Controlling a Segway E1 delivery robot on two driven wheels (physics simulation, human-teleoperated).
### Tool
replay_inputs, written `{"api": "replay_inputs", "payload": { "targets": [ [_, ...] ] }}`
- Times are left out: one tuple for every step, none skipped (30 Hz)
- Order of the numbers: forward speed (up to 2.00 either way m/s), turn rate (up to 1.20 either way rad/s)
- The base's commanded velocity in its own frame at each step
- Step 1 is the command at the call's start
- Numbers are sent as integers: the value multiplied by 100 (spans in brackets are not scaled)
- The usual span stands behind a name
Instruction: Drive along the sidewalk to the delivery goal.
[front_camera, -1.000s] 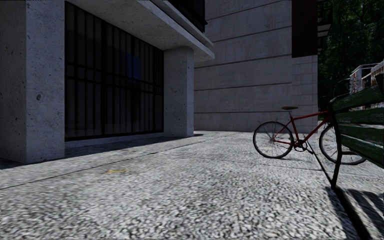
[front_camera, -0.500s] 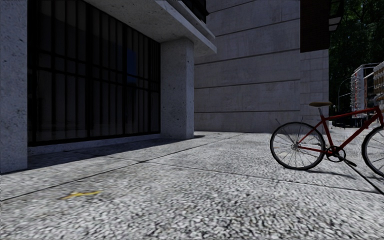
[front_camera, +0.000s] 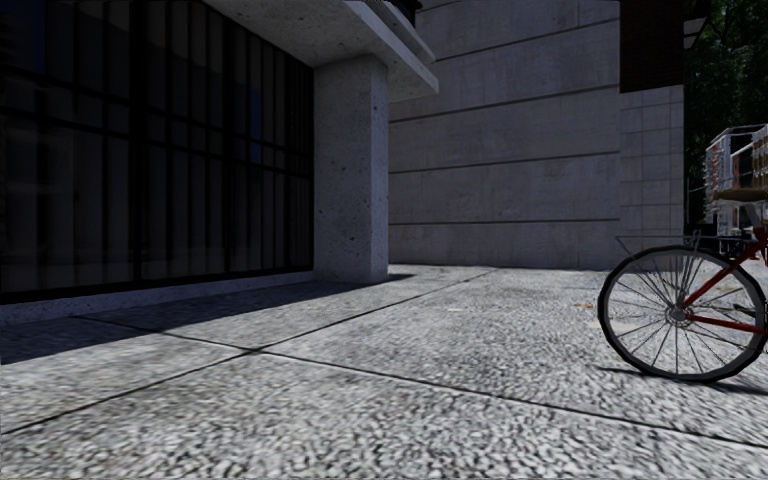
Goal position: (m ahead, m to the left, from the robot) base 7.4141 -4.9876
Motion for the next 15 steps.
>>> {"api": "replay_inputs", "payload": {
  "targets": [
    [173,0],
    [172,0],
    [172,0],
    [169,0],
    [168,0],
    [164,-5],
    [164,-5],
    [159,-19],
    [151,-35],
    [148,-40],
    [148,-40],
    [147,-41],
    [146,-41],
    [145,-41],
    [145,-41]
  ]
}}
